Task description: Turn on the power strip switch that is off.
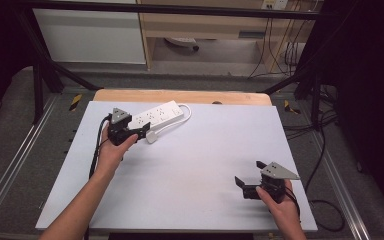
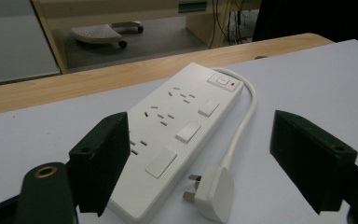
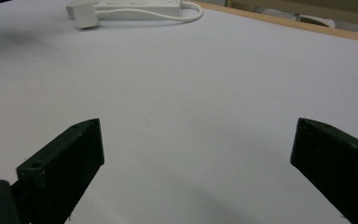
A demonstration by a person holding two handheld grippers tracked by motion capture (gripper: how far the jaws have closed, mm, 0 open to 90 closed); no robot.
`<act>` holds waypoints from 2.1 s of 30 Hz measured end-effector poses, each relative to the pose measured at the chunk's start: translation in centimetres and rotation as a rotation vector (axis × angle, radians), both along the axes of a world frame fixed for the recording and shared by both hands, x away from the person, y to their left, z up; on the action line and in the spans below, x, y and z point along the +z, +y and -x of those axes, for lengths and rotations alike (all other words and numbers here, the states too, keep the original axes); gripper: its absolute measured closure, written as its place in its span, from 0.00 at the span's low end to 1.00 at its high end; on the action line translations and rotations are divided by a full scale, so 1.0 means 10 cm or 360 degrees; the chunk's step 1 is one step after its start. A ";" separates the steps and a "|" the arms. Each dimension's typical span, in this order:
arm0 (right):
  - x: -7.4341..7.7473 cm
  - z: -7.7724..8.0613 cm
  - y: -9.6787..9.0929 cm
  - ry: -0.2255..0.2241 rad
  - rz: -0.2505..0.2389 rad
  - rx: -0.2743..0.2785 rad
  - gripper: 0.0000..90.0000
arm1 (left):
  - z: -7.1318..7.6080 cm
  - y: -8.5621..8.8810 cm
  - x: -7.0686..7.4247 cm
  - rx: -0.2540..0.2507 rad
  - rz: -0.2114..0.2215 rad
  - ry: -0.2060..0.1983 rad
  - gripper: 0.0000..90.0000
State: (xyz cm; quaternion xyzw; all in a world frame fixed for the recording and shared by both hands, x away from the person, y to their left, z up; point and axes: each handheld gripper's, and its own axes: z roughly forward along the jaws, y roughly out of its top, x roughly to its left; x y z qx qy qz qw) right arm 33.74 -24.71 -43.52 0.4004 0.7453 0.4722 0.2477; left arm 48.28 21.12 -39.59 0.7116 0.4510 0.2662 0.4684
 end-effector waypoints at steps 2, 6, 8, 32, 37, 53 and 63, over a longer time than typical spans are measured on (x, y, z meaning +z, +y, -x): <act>0.00 0.00 0.01 -0.0001 -0.0002 0.0002 0.03 | -0.01 -0.01 -0.01 0.0001 -0.0010 -0.0001 0.24; 0.00 0.01 0.01 0.0001 -0.0003 0.0003 0.03 | -0.03 -0.02 0.00 0.0006 -0.0013 -0.0002 0.25; 0.00 0.01 0.01 0.0003 -0.0005 0.0002 0.03 | -0.04 -0.02 0.00 0.0010 -0.0006 -0.0005 0.25; 0.01 0.01 -0.01 -0.0002 -0.0007 0.0005 0.03 | -0.18 0.00 -0.13 0.0075 -0.0026 0.0034 0.21; 0.00 0.01 -0.01 0.0002 -0.0012 0.0005 0.03 | -0.21 0.01 -0.16 0.0094 -0.0031 0.0044 0.18; 0.00 0.01 -0.02 0.0002 -0.0016 0.0007 0.03 | -0.33 -0.07 -0.15 0.0097 -0.0056 0.0069 0.13; 0.01 0.01 -0.02 0.0001 -0.0015 0.0007 0.03 | -0.39 -0.07 -0.24 0.0119 -0.0079 0.0093 0.14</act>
